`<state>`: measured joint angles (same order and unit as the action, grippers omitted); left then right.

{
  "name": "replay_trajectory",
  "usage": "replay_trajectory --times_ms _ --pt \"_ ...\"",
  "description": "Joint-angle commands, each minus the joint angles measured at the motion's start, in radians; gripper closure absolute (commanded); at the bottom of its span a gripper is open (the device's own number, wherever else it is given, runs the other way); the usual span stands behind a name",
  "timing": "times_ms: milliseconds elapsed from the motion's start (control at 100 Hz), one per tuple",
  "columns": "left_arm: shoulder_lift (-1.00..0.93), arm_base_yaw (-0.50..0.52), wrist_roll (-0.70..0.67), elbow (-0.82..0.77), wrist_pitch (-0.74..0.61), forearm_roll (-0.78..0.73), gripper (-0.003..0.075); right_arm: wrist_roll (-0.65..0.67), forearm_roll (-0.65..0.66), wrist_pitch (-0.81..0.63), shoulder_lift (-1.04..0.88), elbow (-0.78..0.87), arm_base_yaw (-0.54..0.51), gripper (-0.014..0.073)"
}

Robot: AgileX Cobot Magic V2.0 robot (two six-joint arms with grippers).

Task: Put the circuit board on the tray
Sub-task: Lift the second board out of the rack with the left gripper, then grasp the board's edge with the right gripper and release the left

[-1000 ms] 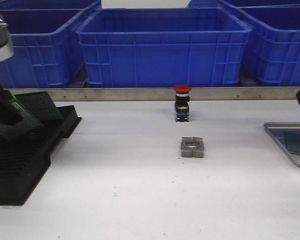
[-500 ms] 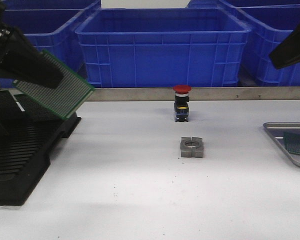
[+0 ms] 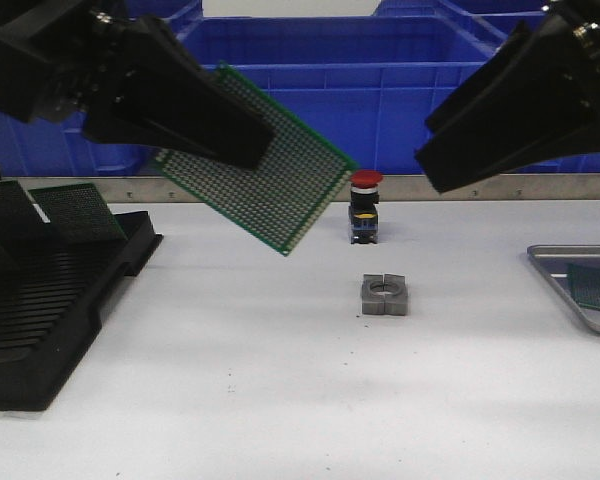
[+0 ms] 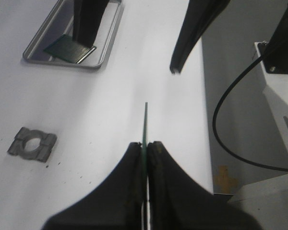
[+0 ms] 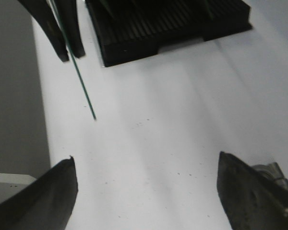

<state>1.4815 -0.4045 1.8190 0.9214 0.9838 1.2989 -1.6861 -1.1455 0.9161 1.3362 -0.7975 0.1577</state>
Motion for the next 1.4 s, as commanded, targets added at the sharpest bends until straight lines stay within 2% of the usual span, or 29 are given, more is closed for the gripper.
replay_trajectory --times_ms 0,320,410,580,680,920,990,1110,1180,1250,1390 --pt "-0.025 -0.039 -0.008 0.03 -0.001 0.098 0.0737 -0.012 -0.042 0.034 -0.033 -0.032 0.039 -0.0017" --pt "-0.025 -0.08 -0.008 0.03 -0.005 0.16 0.0737 -0.012 -0.043 0.034 -0.008 -0.029 0.145 0.0003" --pt "-0.025 -0.08 -0.008 0.03 -0.005 0.16 0.0737 -0.012 -0.049 0.045 0.008 -0.029 0.147 0.0113" --pt "-0.025 -0.08 -0.008 0.03 -0.001 0.158 0.0737 -0.012 -0.053 0.05 0.026 -0.029 0.147 0.0484" --pt "-0.025 -0.08 -0.008 0.03 -0.001 0.158 0.0737 -0.012 -0.062 0.051 0.026 -0.029 0.147 0.0659" --pt "-0.025 -0.08 -0.008 0.03 0.001 0.158 0.0723 -0.012 -0.065 0.057 0.026 -0.029 0.147 0.0664" --pt "-0.025 -0.08 -0.008 0.03 0.005 0.158 0.0651 -0.012 -0.065 0.057 0.026 -0.029 0.147 0.0664" --pt "-0.025 -0.08 -0.008 0.03 0.011 0.158 0.0414 0.005 -0.065 0.066 0.026 -0.029 0.147 0.0664" --pt "-0.025 -0.08 -0.008 0.03 0.002 0.158 0.0305 0.053 -0.05 0.069 0.026 -0.028 0.147 0.0664" --pt "-0.025 -0.08 -0.008 0.03 -0.003 0.158 0.0244 0.12 -0.006 0.072 0.026 -0.028 0.147 0.0664" --pt "-0.025 -0.08 -0.008 0.03 -0.008 0.158 0.0235 0.317 0.143 0.092 0.026 -0.028 0.144 0.0664"
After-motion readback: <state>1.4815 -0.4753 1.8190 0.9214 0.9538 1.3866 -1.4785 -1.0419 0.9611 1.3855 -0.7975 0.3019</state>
